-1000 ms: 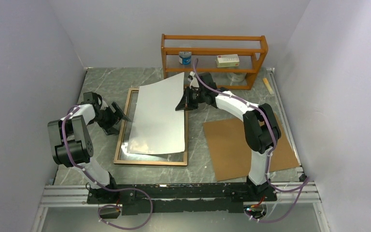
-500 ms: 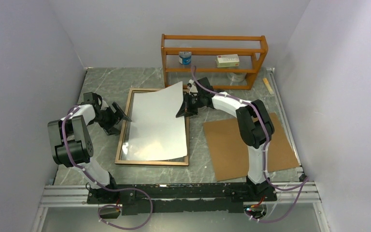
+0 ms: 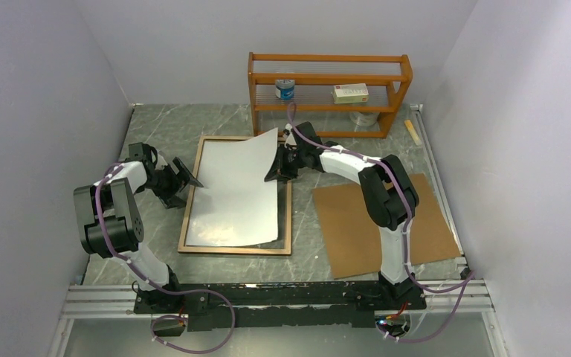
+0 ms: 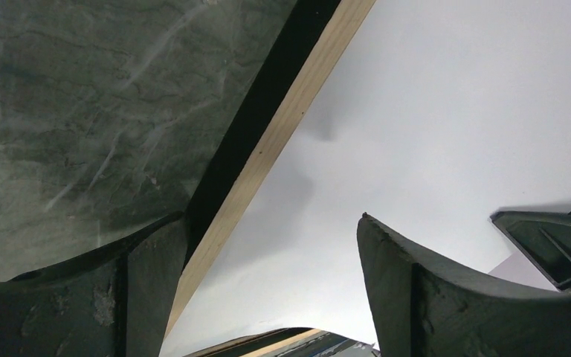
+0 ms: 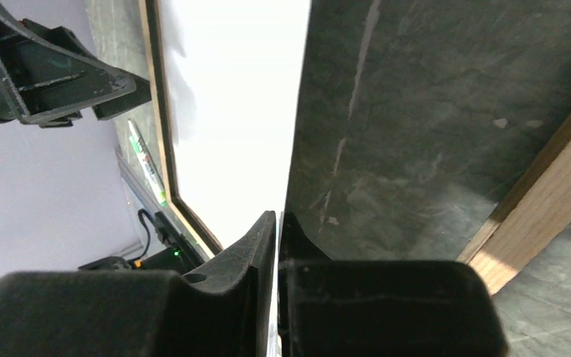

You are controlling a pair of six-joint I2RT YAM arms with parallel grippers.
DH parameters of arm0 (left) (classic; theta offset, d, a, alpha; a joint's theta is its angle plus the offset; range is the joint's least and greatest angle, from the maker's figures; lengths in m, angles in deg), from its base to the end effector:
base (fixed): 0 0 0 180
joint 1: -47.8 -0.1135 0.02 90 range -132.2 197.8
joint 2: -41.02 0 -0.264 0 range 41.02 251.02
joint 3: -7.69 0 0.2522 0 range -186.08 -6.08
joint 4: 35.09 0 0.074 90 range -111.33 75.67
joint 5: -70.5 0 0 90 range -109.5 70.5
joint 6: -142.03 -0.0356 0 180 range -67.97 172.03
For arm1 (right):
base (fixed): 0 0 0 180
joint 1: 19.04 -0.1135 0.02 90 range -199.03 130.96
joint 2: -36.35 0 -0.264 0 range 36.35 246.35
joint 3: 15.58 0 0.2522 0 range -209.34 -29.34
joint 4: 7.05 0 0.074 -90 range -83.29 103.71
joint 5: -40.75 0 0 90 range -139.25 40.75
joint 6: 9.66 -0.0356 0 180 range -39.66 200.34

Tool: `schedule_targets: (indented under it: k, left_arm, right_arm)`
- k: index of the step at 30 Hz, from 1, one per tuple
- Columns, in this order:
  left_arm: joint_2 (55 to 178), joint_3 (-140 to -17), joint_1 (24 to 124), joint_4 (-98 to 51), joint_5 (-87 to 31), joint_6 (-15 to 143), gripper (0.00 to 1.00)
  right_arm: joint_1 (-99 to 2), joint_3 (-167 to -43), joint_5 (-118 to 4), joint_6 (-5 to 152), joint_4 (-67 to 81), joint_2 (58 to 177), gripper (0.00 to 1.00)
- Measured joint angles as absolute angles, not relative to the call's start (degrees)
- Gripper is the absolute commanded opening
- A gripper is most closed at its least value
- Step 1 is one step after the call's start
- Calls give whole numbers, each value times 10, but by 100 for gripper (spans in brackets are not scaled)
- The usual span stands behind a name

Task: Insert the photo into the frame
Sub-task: Turn over the photo from the photo frame.

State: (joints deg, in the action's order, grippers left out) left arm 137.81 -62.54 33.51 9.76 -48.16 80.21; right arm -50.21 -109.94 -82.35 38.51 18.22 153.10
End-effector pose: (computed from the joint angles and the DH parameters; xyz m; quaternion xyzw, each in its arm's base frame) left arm 0.3050 0.0601 0.1631 -0.3091 0.9057 -0.2614 0.1258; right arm 0.3681 0.2454 0.1764 -0.0194 0.8996 0.4194 0.1203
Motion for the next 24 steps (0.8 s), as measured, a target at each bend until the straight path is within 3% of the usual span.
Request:
schedule_targets:
  k: [7,10,16,24]
  left_arm:
    - [1372,-626,335,102,-480,801,88]
    - [1364,-627,335,115,-475,801,87]
    - [1342,-662,335,159,-462,786,88]
    - [1277,-701,338,192,-474,766,90]
  right_arm:
    - [-502,-1103,-786,394,206,1533,52]
    - [-502,-1112,-757,409,235,1531,62]
    - [-501,-1112,-624,442,317,1480,65]
    - [-493,-1053,-410,421,391,1303,69]
